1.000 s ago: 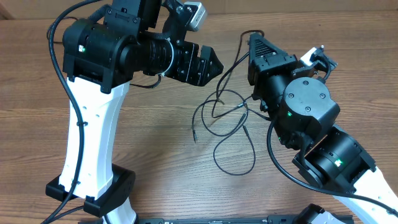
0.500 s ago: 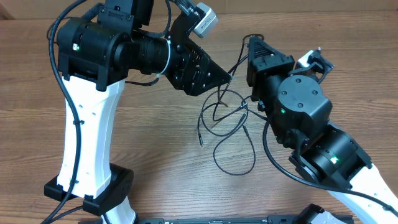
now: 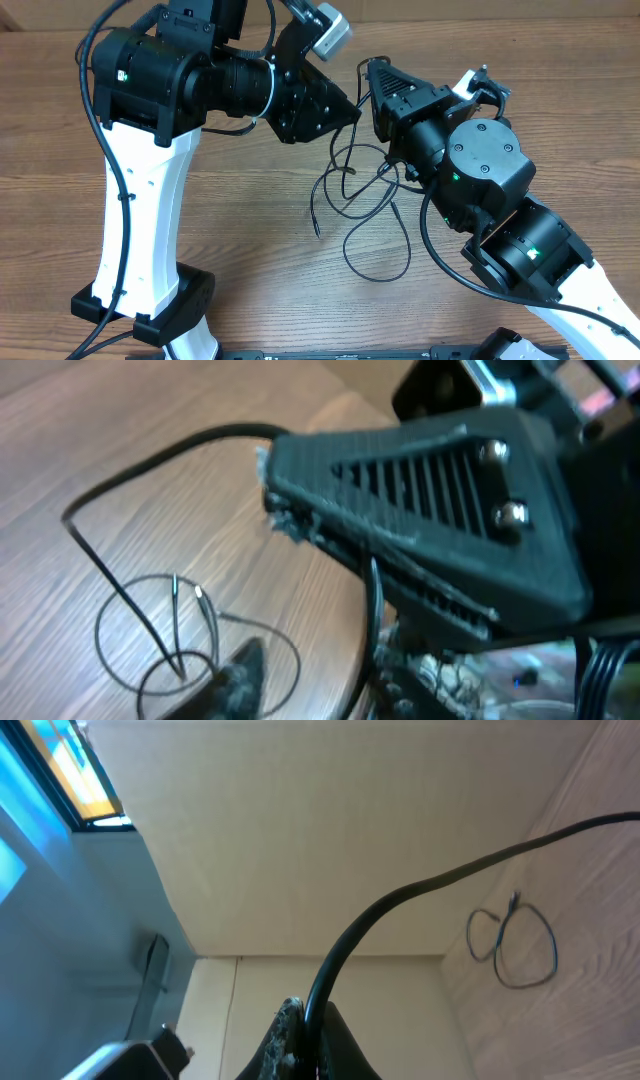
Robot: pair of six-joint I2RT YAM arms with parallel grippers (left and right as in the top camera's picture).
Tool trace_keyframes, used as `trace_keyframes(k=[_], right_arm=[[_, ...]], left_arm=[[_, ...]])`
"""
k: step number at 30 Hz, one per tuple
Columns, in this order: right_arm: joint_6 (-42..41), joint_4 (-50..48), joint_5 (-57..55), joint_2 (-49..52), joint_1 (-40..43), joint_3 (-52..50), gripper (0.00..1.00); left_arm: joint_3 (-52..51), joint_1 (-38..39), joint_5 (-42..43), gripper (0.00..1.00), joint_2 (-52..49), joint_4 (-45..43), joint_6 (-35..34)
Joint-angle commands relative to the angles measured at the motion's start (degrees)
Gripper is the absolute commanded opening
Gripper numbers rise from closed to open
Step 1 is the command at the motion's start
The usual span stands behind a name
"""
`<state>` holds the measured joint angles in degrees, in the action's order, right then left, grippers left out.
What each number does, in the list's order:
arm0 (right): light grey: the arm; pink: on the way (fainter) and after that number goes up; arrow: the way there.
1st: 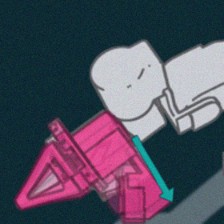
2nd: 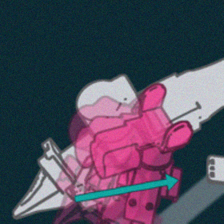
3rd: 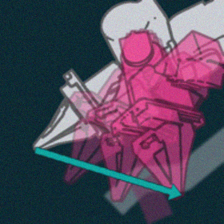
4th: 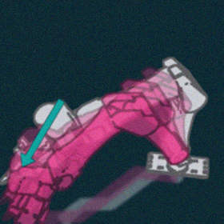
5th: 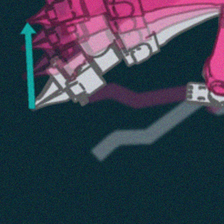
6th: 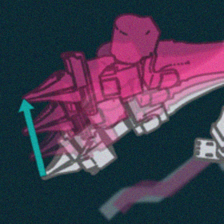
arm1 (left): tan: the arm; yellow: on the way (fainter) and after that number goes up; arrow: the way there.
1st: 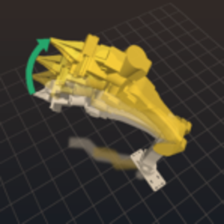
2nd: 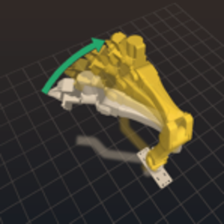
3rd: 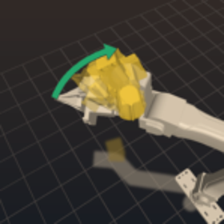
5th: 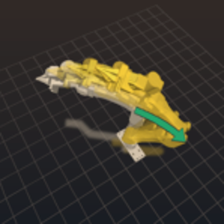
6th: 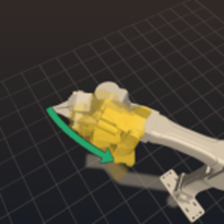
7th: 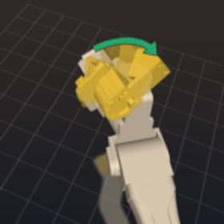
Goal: Untangle cables
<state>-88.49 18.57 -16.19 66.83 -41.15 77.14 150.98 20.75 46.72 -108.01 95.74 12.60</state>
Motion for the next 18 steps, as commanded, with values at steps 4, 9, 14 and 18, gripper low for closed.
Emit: trace_keyframes(k=[4, 9, 14, 18], right_arm=[[-0.04, -1.62, 1.70, -0.26, 0.09, 0.57, 0.04], [-0.04, -2.27, 1.73, -0.26, 0.09, 0.57, 0.04], [0.02, -1.07, 0.83, -0.26, 0.09, 0.57, 0.04], [0.17, 3.50, -4.52, -0.26, 0.09, 0.57, 0.17]], left_arm=[[-0.46, 0.28, -0.76, 0.23, 0.44, 0.87, 0.70], [-0.46, 0.28, -0.59, 0.05, 0.44, 1.05, 0.52], [-0.46, 0.26, -0.81, 0.04, 0.44, 0.94, 0.44], [-0.44, 0.24, -0.85, 0.04, 0.46, -0.92, -2.71]])
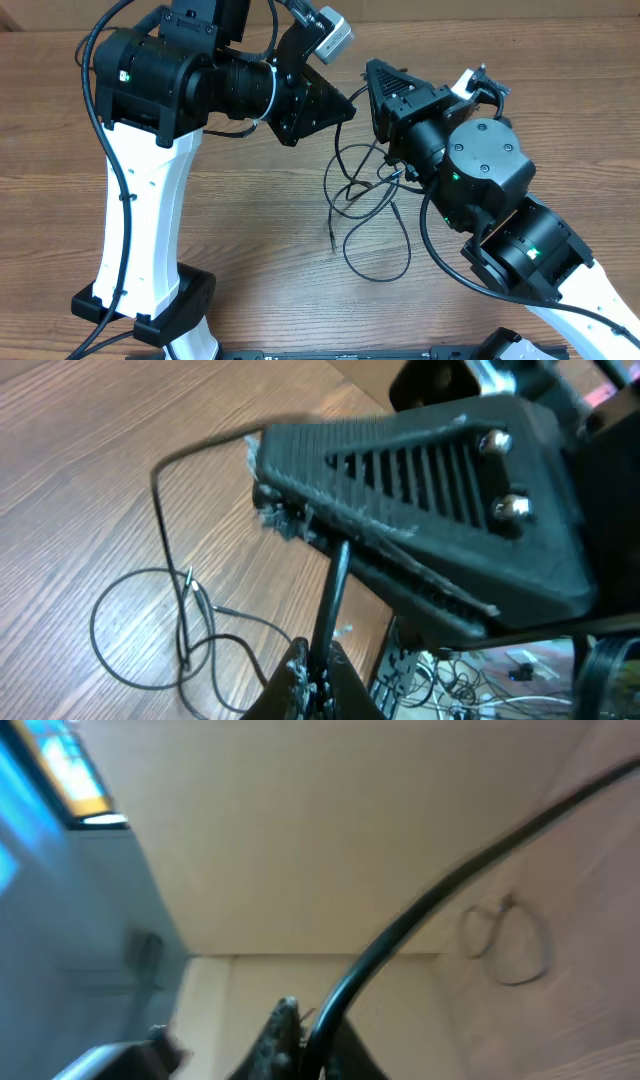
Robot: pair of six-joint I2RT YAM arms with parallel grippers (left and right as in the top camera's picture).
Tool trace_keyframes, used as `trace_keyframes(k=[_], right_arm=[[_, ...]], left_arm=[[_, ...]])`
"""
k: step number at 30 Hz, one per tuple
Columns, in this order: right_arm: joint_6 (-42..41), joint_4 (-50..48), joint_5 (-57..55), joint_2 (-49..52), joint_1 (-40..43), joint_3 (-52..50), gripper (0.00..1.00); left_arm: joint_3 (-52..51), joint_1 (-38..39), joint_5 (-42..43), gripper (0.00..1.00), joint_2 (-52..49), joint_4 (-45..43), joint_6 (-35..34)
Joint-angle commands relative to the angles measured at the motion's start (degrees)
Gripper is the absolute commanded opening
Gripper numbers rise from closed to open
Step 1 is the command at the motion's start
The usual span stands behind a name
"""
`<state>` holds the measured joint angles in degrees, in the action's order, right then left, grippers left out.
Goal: Untangle cables
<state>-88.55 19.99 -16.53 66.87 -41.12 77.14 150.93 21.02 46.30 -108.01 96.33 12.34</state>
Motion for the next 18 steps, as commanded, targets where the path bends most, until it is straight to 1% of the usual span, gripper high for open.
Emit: trace_keyframes(k=[1, 2, 4, 5, 6, 7, 10, 11, 12, 13, 15, 16, 18], right_arm=[[0.35, 3.04, -4.94, -0.31, 0.07, 0.57, 0.21], [0.52, 4.44, -6.01, -0.31, 0.07, 0.57, 0.22], [1.25, 7.80, -8.72, -0.31, 0.07, 0.57, 0.27], [3.69, 8.55, -9.99, -0.33, 0.07, 0.57, 0.32], [6.40, 8.94, -10.95, -0.37, 0.07, 0.57, 0.42], [11.32, 9.09, -11.34, -0.48, 0.07, 0.57, 0.62], [17.14, 9.79, -11.34, -0.94, 0.07, 0.57, 0.81], [17.57, 10.60, -11.37, -1.20, 0.07, 0.57, 0.90], [17.55, 11.87, -11.58, -1.51, 0.07, 0.57, 0.96], [17.55, 13.99, -12.96, -1.97, 0.07, 0.57, 1.00], [17.55, 16.63, -15.41, -2.45, 0.07, 0.57, 1.00], [17.55, 19.78, -18.29, -2.93, 0.07, 0.57, 1.00], [17.53, 23.56, -20.72, -3.28, 0.07, 0.57, 1.00]], left_arm=[[-0.39, -0.07, -0.46, 0.04, 0.46, -2.16, -3.34], [-0.39, -0.20, -0.63, 0.04, 0.55, -3.37, -4.59], [-0.39, -0.81, -1.84, 0.04, 0.57, -6.67, -9.40], [-0.39, -0.85, -2.56, 0.04, 0.55, -7.43, -10.93], [-0.39, -0.85, -4.31, 0.04, 0.55, -8.46, -13.00], [-0.39, -0.85, -7.96, 0.04, 0.57, -9.86, -16.39], [-0.39, -0.85, -10.10, 0.04, 0.57, -11.82, -20.68], [-0.33, -0.85, -9.75, 0.04, 0.63, -12.68, -22.18], [-0.28, -0.85, -9.16, 0.04, 0.90, -13.90, -23.17], [-0.24, -0.85, -9.29, 0.04, 1.46, -16.11, -23.32], [-0.22, -0.85, -10.27, 0.04, 2.25, -19.28, -23.87], [-0.09, -0.90, -12.76, 0.04, 2.99, -22.21, -26.75], [0.22, -1.14, -14.71, 0.04, 3.80, -25.79, -29.73]])
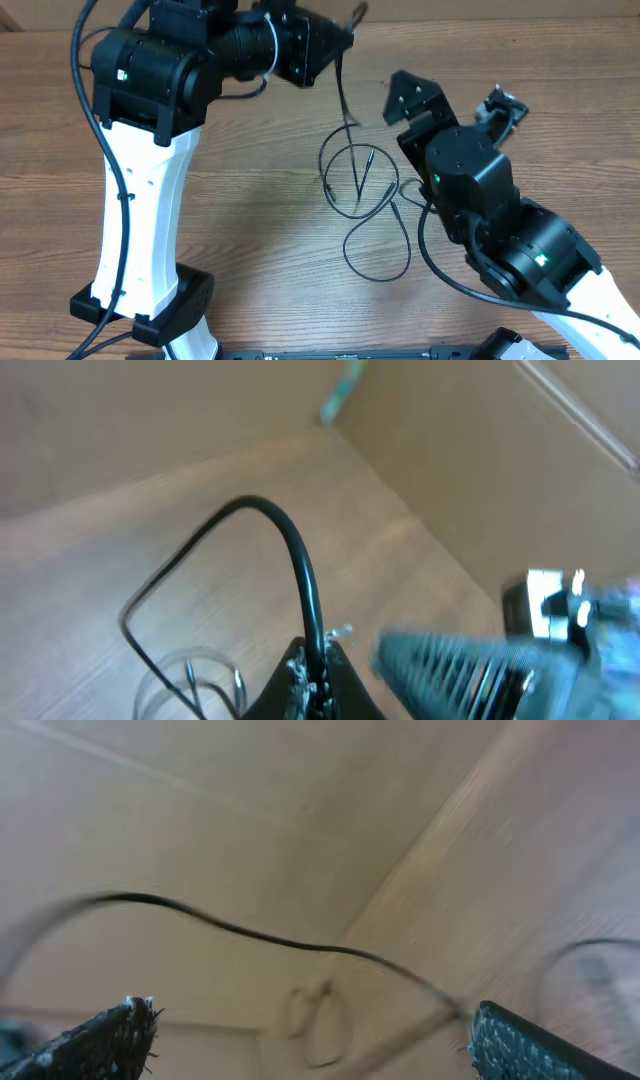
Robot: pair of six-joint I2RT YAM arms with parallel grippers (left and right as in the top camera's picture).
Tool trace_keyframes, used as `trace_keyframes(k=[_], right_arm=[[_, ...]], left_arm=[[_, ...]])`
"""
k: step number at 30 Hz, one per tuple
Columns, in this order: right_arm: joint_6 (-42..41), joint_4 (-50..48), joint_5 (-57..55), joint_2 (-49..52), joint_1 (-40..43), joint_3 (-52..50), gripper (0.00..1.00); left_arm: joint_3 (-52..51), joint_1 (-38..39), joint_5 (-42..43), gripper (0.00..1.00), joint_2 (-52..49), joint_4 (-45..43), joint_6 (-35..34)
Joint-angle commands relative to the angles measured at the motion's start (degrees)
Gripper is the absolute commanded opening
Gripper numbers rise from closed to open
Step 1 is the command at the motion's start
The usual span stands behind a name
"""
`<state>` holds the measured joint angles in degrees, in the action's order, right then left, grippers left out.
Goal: Untangle cables
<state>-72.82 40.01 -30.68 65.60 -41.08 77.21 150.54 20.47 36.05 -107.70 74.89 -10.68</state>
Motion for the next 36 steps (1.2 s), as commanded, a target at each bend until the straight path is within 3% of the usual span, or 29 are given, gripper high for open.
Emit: trace_keyframes(k=[1, 6, 10, 25, 36], right_arm=[[1.79, 5.31, -7.15, -2.03, 0.02, 0.50, 1.00], [1.77, 17.66, -7.21, -1.88, 0.02, 0.42, 1.00], [1.77, 22.77, -7.21, -1.88, 0.02, 0.39, 1.00], [1.77, 26.56, -7.19, -1.86, 0.02, 0.37, 1.00], [1.77, 26.88, -6.05, -1.84, 0.02, 0.37, 1.00]], left_arm=[[0.79, -0.63, -4.72, 0.04, 3.69, -5.81, -7.67], [1.53, -2.99, -7.30, 0.04, 5.92, -19.45, -15.50], [1.53, -6.29, -14.25, 0.04, 6.51, -23.06, -17.75], [1.49, -17.16, -25.66, 0.04, 6.49, -2.93, -24.52], [1.49, -16.96, -11.41, 0.04, 6.49, -1.92, -21.77]])
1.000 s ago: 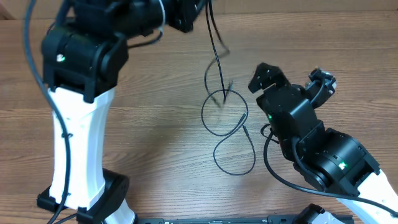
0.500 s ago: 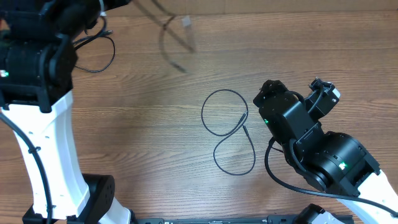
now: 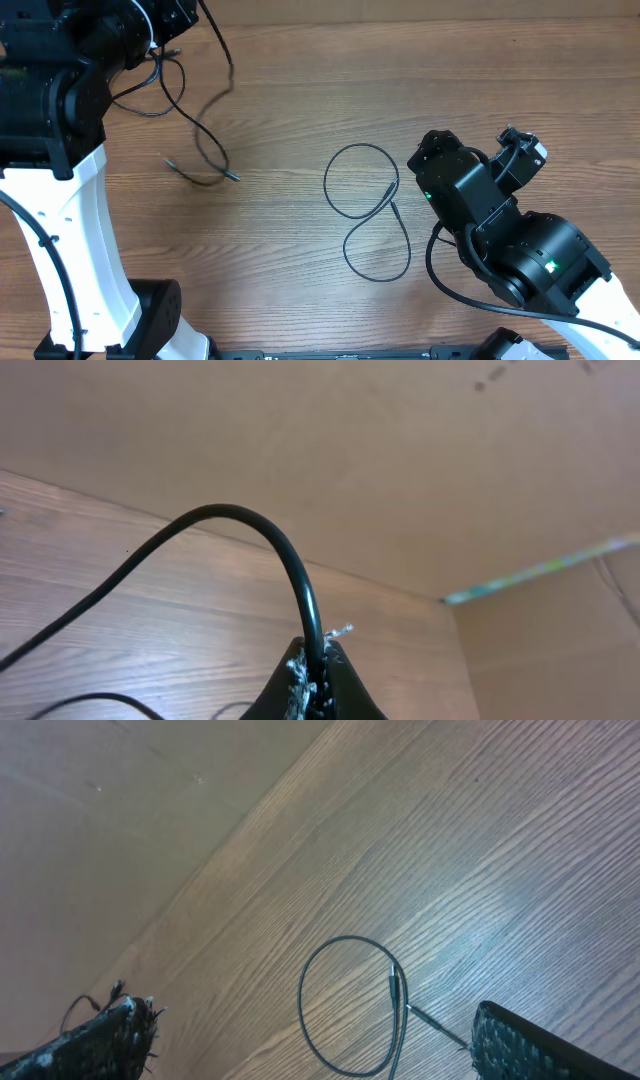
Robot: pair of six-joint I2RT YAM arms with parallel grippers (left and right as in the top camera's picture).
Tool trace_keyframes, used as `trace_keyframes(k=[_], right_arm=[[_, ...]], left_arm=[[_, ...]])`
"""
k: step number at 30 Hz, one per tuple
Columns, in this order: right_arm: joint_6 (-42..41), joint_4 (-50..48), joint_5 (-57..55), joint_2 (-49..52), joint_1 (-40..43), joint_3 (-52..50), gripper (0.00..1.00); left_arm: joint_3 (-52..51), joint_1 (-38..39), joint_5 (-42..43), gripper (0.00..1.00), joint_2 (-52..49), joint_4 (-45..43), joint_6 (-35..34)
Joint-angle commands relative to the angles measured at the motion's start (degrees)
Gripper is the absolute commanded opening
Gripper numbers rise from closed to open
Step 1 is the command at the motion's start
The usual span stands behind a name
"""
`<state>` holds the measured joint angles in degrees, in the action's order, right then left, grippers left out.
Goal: Untangle cables
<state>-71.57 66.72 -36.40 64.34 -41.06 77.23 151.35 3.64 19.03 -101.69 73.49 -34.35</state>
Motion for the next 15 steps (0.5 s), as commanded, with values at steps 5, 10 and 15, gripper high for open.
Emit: trace_keyframes(k=[5, 10, 15], right_arm=[[0.55, 1.70, 1.60, -0.57, 0.00, 0.35, 1.00], [0.52, 3.37, 2.08, -0.57, 0.00, 0.31, 1.00], [0.50, 3.89, 2.25, -0.57, 0.00, 0.31, 1.00]], left_arm=[[0.68, -0.26, 12.07, 0.04, 0.44, -1.73, 9.99], [0.63, -0.72, 7.96, 0.04, 0.07, 4.61, 12.96], [0.20, -2.95, 5.42, 0.04, -1.14, 14.29, 20.70]])
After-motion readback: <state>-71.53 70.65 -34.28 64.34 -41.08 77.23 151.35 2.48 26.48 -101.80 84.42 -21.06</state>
